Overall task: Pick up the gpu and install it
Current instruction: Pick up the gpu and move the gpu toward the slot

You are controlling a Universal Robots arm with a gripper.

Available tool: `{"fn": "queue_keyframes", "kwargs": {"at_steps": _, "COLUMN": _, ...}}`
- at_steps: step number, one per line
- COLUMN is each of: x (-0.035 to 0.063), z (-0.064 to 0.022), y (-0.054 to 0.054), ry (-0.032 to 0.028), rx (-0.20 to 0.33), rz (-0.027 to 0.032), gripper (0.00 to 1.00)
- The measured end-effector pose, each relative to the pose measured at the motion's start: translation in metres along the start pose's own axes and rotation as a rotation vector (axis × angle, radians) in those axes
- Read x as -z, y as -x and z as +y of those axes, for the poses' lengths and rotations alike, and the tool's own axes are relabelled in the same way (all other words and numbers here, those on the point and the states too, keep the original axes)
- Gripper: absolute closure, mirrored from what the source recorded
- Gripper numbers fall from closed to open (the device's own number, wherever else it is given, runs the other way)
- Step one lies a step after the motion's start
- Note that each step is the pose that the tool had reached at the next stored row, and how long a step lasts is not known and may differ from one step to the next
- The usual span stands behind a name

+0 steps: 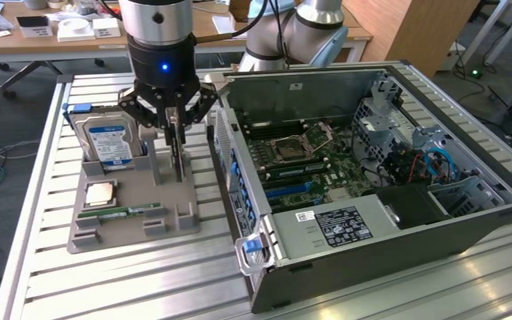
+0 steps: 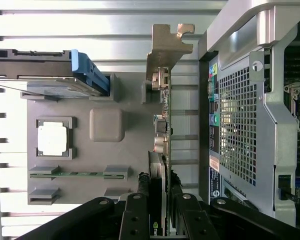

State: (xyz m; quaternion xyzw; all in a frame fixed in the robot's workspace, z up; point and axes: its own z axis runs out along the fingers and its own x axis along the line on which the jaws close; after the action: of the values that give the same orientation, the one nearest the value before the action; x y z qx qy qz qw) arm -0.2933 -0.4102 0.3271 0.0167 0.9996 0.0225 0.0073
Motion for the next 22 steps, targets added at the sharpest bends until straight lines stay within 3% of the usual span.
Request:
{"fn": "queue_keyframes", "kwargs": {"at_steps": 7, "x": 0.0034, "z": 0.0001, "y": 0.000, "ry": -0.0003, "rx": 0.000, "rz": 0.0001, "gripper": 0.74}}
{"fn": "queue_keyframes", "kwargs": {"at_steps": 22, "x": 0.0314, "z": 0.0014, "y": 0.000, "ry": -0.0003, "rx": 0.000, "rz": 0.0002, "gripper": 0.74}}
